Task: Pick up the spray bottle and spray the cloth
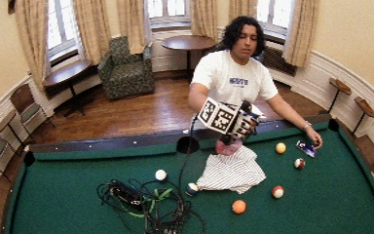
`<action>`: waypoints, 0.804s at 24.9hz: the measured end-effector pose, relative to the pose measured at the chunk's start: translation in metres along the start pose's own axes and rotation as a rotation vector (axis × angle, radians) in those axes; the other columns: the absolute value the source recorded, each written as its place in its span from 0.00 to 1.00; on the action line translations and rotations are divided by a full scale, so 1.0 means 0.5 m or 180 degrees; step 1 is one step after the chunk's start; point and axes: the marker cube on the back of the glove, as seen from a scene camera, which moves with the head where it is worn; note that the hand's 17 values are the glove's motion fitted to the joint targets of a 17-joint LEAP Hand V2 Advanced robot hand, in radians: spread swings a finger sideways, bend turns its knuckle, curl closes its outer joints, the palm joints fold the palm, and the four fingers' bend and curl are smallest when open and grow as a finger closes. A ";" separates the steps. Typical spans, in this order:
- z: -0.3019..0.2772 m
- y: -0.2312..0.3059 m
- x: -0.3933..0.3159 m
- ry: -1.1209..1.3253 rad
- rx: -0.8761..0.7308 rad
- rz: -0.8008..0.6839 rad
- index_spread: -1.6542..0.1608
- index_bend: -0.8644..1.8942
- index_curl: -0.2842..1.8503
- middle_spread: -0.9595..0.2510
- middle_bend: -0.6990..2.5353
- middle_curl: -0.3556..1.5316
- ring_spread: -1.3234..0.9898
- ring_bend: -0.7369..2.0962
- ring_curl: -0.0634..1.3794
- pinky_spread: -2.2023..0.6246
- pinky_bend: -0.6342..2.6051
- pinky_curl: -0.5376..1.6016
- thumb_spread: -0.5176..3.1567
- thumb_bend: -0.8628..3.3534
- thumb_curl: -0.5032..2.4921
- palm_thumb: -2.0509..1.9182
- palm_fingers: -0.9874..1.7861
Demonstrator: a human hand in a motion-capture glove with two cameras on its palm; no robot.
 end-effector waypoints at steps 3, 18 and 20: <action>0.035 -0.003 0.007 -0.0348 0.0106 -0.0065 0.74 0.39 0.41 0.60 0.39 0.48 0.47 0.49 0.38 0.67 0.33 0.44 0.17 0.20 0.43 0.77 0.84; 0.325 -0.001 0.037 -0.1063 0.0107 -0.0167 0.74 0.38 0.42 0.61 0.39 0.48 0.47 0.49 0.38 0.67 0.33 0.44 0.17 0.20 0.44 0.77 0.84; 0.354 -0.007 0.048 -0.1024 0.0118 -0.0149 0.74 0.38 0.42 0.61 0.39 0.48 0.47 0.49 0.38 0.67 0.33 0.44 0.17 0.20 0.44 0.77 0.84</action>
